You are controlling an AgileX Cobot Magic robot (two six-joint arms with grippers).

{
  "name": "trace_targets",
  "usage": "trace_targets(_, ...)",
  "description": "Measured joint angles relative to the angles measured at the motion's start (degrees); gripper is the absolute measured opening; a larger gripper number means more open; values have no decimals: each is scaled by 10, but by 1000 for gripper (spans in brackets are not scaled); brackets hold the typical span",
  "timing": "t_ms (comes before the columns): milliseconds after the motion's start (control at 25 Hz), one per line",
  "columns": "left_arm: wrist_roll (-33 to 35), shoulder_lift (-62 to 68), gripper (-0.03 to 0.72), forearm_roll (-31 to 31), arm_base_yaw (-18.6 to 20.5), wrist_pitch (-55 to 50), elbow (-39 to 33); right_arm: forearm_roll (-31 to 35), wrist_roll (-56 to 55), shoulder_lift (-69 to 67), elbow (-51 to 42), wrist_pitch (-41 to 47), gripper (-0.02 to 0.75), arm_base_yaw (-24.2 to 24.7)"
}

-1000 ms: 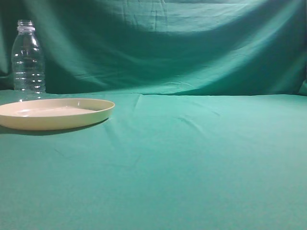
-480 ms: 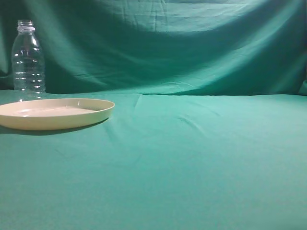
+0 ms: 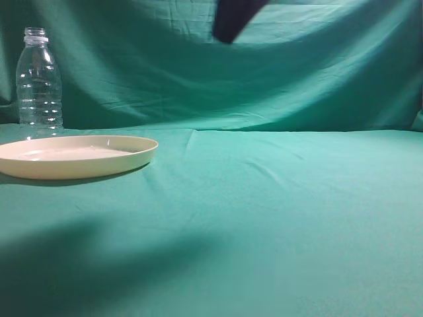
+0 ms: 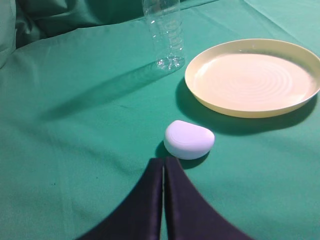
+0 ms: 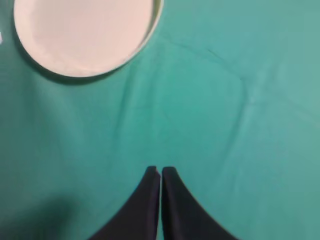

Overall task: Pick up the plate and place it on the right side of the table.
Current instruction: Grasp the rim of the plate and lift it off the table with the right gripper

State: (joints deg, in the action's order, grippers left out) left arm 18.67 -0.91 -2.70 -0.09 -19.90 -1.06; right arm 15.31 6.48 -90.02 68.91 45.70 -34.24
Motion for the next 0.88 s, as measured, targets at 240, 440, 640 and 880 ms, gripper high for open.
trace_targets(240,0,0,0,0,0,0,0,-18,2,-147,149,2,0,-56)
trace_targets(440,0,0,0,0,0,0,0,-18,5,-248,268,2,145,-60)
trace_targets(640,0,0,0,0,0,0,0,-39,2,-324,332,2,421,-60)
trace_targets(880,0,0,0,0,0,0,0,-109,-51,-370,348,-2,447,-60)
